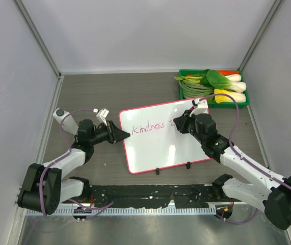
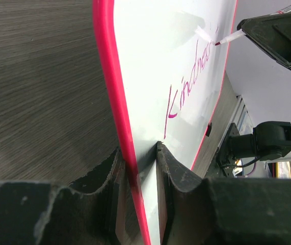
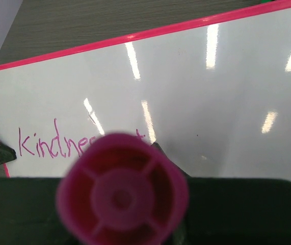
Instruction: Write a sentence on the whiteboard
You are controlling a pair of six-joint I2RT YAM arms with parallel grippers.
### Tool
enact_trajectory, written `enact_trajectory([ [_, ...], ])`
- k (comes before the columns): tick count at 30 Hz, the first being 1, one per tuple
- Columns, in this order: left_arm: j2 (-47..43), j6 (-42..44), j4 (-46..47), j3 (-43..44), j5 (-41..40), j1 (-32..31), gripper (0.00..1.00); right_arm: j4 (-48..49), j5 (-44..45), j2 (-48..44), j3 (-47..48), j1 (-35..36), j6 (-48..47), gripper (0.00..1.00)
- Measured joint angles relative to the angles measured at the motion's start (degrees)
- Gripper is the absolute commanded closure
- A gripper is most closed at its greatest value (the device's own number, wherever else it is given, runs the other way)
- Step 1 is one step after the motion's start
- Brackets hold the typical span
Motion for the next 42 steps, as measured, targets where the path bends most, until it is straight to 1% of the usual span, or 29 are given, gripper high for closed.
enact_trajectory([
  [18,0.0,0.0,0.0,0.0,-0.2,-0.1,1.0,-0.9,1.4,-0.5,0.1,0.0,-0.1,0.99],
  [31,0.0,0.0,0.0,0.0,-0.2,-0.1,1.0,-1.4,3.8,-1.1,2.6,0.0,-0.3,0.99],
  [42,0.0,0.0,0.0,0.0,-0.1,-0.1,1.0,-1.7,5.7,0.8,2.7,0.0,-0.7,0.99],
])
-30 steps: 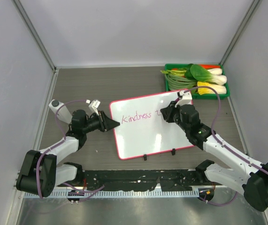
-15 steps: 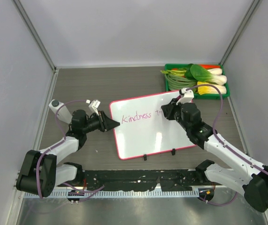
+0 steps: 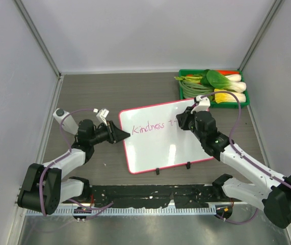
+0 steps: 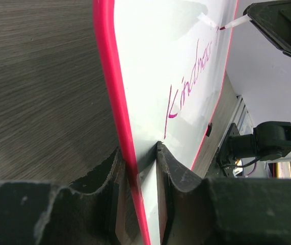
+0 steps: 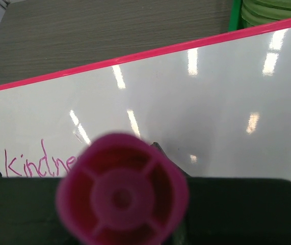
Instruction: Write a sentence on the whiteboard
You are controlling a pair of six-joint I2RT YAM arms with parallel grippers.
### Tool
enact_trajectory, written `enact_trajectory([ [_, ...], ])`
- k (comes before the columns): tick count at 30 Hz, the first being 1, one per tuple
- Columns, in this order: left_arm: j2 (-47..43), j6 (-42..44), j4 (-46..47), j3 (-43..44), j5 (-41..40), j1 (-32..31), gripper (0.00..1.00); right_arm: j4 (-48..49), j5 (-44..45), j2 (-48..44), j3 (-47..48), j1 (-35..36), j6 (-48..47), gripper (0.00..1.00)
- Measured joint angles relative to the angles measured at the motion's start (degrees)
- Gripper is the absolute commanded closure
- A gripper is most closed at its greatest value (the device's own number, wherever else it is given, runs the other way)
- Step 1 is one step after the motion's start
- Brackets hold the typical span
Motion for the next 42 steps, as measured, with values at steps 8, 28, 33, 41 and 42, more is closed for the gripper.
enact_trajectory([
  [8,0.0,0.0,0.0,0.0,0.0,0.0,1.0,0.0,-0.5,0.2,0.0,0.0,-0.3,0.99],
  [28,0.0,0.0,0.0,0.0,-0.2,-0.2,1.0,-1.3,-1.2,-1.6,-1.8,0.0,-1.0,0.99],
  [33,0.0,0.0,0.0,0.0,-0.3,-0.2,1.0,-1.3,0.1,-1.6,-1.8,0.0,-1.0,0.99],
  [41,0.0,0.0,0.0,0.0,-0.3,-0.3,1.0,-0.7,1.2,-0.1,-0.5,0.0,-1.0,0.98],
  [42,0.0,0.0,0.0,0.0,-0.3,-0.3,1.0,-0.5,1.2,0.2,-0.3,0.0,-1.0,0.98],
])
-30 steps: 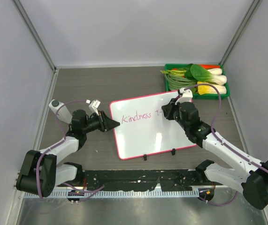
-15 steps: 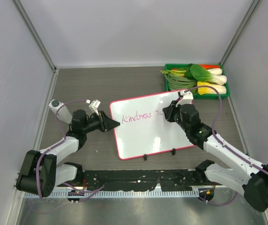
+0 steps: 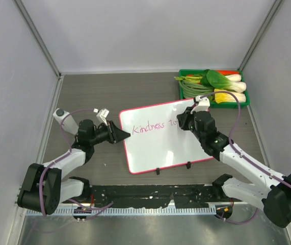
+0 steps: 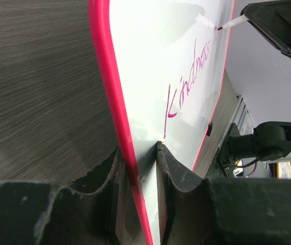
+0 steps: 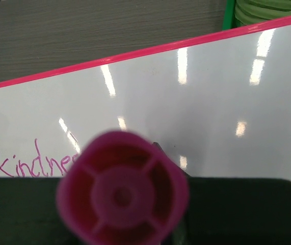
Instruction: Write a sentence on the whiteboard
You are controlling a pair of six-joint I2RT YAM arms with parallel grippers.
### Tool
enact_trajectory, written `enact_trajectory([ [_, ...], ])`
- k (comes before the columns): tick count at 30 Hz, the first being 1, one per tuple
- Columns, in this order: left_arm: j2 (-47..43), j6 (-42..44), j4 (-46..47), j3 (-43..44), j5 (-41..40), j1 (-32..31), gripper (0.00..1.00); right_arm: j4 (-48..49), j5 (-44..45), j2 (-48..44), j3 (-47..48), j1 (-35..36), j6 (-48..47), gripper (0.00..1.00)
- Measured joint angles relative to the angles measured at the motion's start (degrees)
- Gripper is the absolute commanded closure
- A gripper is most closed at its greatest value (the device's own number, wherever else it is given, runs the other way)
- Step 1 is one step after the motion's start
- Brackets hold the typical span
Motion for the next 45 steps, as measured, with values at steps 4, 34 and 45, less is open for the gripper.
enact_trajectory([
  [4,0.0,0.0,0.0,0.0,0.0,0.0,1.0,1.2,-0.5,1.0,0.4,0.0,0.0,0.99],
  [34,-0.2,0.2,-0.1,0.0,0.0,-0.1,1.0,-1.9,-2.6,-8.0,-0.4,-2.2,0.5,0.99],
  [45,-0.3,0.2,-0.3,0.0,0.0,-0.1,1.0,-3.0,-2.8,-8.9,-0.4,-4.5,0.4,0.99],
])
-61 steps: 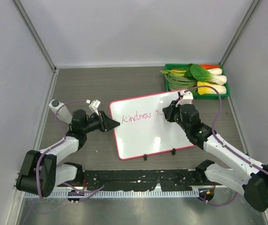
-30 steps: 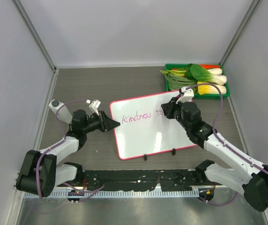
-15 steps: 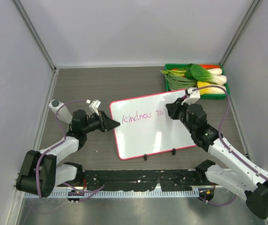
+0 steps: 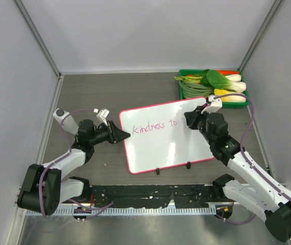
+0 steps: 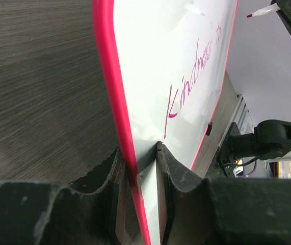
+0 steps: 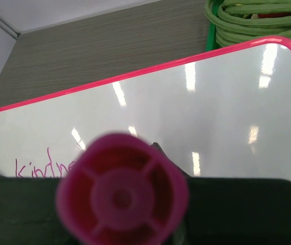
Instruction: Write a sentence on the whiteboard
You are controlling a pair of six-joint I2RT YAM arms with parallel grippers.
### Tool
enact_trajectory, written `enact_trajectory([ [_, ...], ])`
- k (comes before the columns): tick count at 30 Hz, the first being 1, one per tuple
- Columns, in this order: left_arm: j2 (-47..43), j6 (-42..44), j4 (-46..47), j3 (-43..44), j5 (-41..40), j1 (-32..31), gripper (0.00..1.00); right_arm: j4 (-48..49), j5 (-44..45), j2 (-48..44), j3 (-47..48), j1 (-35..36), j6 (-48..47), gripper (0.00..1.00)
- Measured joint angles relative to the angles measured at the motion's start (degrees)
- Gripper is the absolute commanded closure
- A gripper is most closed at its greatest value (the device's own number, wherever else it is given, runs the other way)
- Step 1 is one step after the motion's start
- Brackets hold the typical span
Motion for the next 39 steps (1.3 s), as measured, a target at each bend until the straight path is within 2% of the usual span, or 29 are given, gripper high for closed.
enact_trajectory([
  [22,-0.4,0.2,-0.4,0.0,-0.1,0.0,1.0,-0.3,2.2,-2.7,-0.2,-0.4,-1.0,0.99],
  [39,-0.4,0.2,-0.4,0.0,-0.1,0.0,1.0,4.4,1.4,3.3,-0.9,-0.4,-0.8,0.99],
])
